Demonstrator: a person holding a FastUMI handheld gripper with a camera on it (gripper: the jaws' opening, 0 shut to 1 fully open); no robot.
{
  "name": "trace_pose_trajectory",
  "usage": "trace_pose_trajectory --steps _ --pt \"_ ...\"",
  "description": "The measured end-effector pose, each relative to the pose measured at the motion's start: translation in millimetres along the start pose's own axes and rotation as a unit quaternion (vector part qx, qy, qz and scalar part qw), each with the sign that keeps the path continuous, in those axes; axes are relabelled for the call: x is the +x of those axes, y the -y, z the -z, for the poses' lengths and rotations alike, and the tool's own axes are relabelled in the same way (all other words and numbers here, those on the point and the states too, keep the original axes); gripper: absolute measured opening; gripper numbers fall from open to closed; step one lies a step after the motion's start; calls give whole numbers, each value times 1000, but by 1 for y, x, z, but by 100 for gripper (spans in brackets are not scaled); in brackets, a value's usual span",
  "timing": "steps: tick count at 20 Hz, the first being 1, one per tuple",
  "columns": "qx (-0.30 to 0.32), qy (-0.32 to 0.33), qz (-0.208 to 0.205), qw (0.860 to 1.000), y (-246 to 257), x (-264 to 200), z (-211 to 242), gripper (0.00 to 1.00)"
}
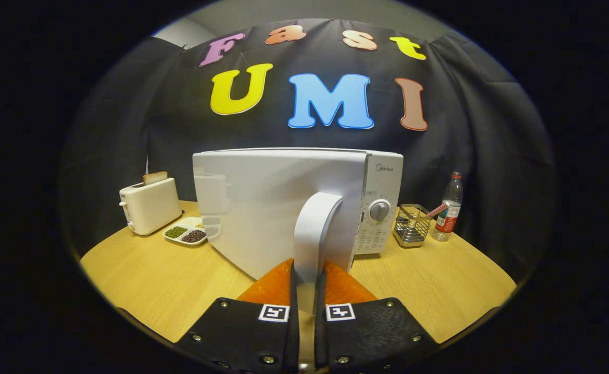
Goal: Open the microwave, put the food inside, and close the microwave door.
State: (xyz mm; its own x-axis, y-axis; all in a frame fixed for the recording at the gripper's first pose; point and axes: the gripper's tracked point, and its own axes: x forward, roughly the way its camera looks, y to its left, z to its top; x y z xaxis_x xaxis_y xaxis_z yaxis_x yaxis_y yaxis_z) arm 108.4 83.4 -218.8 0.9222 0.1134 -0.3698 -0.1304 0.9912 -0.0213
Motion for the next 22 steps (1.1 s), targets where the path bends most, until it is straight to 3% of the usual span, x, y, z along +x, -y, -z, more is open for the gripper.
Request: trace_pose_trajectory --steps 9,15,20,22 --pt "-19 -5 -52 998 -67 -52 13 16" --pt "-41 -15 -116 992 -134 -78 27 16" --pt "-65 -12 -94 993 -162 -86 29 16" --pt "-63 -13 -85 994 -175 -89 31 21"
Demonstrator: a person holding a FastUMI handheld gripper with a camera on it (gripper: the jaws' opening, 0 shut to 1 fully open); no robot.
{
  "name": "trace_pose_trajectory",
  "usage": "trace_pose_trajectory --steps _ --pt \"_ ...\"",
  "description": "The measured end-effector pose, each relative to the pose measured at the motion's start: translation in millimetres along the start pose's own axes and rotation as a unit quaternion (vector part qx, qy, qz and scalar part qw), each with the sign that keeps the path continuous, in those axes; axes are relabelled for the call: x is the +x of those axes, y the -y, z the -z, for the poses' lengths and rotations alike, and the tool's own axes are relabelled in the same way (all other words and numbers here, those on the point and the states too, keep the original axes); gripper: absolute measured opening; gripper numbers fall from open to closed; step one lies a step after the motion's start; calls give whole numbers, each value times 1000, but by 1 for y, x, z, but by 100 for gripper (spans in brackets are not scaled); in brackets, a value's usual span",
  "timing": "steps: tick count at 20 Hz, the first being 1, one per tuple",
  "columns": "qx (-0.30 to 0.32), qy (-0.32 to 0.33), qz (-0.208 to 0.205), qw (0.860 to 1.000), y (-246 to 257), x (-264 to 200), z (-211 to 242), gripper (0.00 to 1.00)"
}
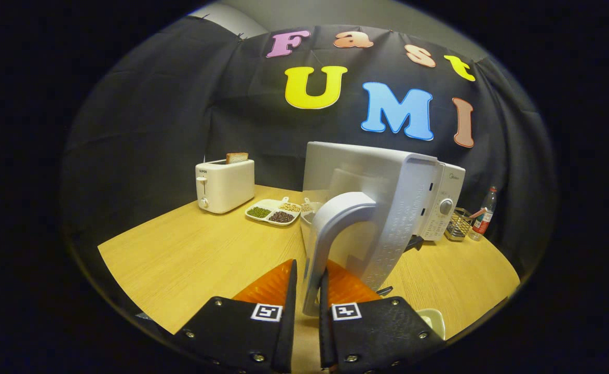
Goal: Open the microwave, put the food inside, and close the microwave door.
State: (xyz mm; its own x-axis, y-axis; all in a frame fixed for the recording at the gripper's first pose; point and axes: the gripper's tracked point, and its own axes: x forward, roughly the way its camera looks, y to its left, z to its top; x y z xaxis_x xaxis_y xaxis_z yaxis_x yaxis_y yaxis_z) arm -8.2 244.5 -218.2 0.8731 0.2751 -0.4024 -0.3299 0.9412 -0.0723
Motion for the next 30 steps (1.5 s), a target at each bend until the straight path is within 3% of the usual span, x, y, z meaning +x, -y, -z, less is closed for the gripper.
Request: trace_pose_trajectory --steps 3,12,14,21,28,30 --pt "4 -6 8 1000 -13 0 -3 38" --pt "15 -35 8 999 -21 -17 22 41" --pt "1 -35 -3 999 -29 -17 20 47" --pt "-35 -40 -38 998 -66 -15 16 46" --pt "-23 -26 -128 991 -124 -32 2 46" --pt "-19 -23 -134 991 -126 -39 -4 50"
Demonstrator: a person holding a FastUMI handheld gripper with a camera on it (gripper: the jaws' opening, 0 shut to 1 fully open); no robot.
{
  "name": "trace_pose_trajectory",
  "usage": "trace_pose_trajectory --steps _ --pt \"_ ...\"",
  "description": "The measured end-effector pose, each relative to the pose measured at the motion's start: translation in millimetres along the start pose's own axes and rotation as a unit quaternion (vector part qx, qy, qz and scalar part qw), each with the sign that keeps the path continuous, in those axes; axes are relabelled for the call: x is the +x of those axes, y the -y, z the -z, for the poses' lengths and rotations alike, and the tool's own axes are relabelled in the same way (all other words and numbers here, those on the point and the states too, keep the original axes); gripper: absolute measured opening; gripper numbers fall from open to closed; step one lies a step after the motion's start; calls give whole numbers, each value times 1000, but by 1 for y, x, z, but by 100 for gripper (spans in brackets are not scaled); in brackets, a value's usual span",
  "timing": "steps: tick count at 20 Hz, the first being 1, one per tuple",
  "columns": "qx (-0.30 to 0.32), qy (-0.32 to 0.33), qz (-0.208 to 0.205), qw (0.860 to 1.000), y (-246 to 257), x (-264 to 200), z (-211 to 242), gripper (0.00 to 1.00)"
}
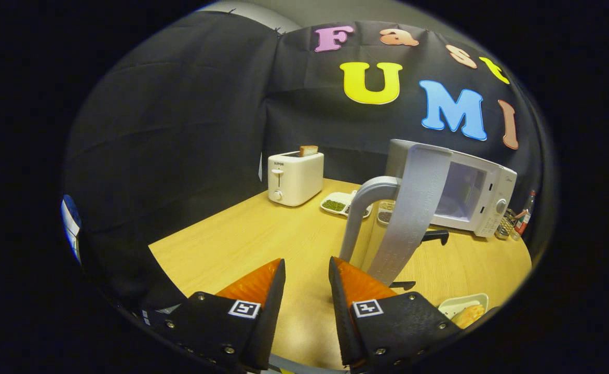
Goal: Open the microwave, put the food inside, and close the microwave door.
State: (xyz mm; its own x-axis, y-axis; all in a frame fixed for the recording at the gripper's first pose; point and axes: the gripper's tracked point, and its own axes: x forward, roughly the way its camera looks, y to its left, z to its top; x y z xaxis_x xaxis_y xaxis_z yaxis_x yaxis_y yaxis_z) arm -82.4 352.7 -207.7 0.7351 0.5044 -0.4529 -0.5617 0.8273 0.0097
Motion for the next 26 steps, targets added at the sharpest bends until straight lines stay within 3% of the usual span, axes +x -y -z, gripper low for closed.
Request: trace_pose_trajectory --steps 3,6,15,26 --pt "1 15 28 999 20 -25 -10 51" --pt "9 26 55 998 42 -51 -15 98" --pt "35 -16 121 992 122 -113 7 99" --pt "85 -121 187 971 210 -123 89 100"
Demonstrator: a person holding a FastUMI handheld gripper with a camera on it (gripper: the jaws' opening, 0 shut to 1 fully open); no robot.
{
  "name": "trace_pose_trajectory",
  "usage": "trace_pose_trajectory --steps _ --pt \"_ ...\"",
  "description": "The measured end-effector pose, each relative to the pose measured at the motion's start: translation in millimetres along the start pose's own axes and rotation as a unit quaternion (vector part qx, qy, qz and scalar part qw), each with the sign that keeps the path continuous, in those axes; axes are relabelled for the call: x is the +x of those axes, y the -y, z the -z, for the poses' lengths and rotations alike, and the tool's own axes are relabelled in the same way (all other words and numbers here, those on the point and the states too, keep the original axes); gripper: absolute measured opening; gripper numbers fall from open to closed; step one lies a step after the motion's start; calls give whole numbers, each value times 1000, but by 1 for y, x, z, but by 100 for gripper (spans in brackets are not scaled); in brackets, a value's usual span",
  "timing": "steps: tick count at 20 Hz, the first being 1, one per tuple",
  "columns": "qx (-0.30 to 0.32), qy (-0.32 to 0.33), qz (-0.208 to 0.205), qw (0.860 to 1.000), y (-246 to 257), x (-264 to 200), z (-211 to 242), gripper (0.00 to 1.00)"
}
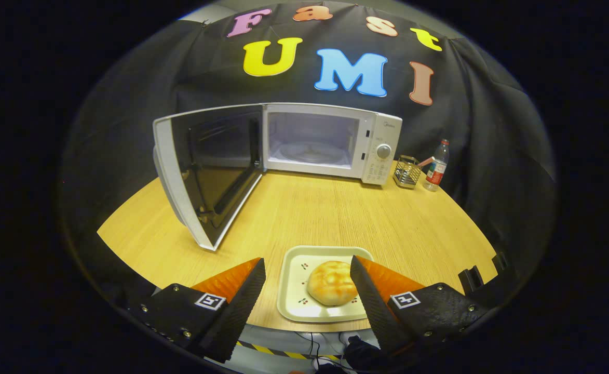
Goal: Open the microwave, put the food inside, and close the microwave door.
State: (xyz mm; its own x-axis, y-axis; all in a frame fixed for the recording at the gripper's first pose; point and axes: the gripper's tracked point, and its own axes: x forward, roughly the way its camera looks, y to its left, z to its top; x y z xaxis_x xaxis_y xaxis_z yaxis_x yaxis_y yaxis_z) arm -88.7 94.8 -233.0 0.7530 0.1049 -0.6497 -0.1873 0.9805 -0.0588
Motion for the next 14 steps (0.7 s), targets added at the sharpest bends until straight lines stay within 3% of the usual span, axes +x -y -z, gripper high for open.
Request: trace_pose_trajectory --steps 9,14 --pt "11 -94 16 995 37 43 33 100" --pt "13 -126 3 992 35 58 42 100"
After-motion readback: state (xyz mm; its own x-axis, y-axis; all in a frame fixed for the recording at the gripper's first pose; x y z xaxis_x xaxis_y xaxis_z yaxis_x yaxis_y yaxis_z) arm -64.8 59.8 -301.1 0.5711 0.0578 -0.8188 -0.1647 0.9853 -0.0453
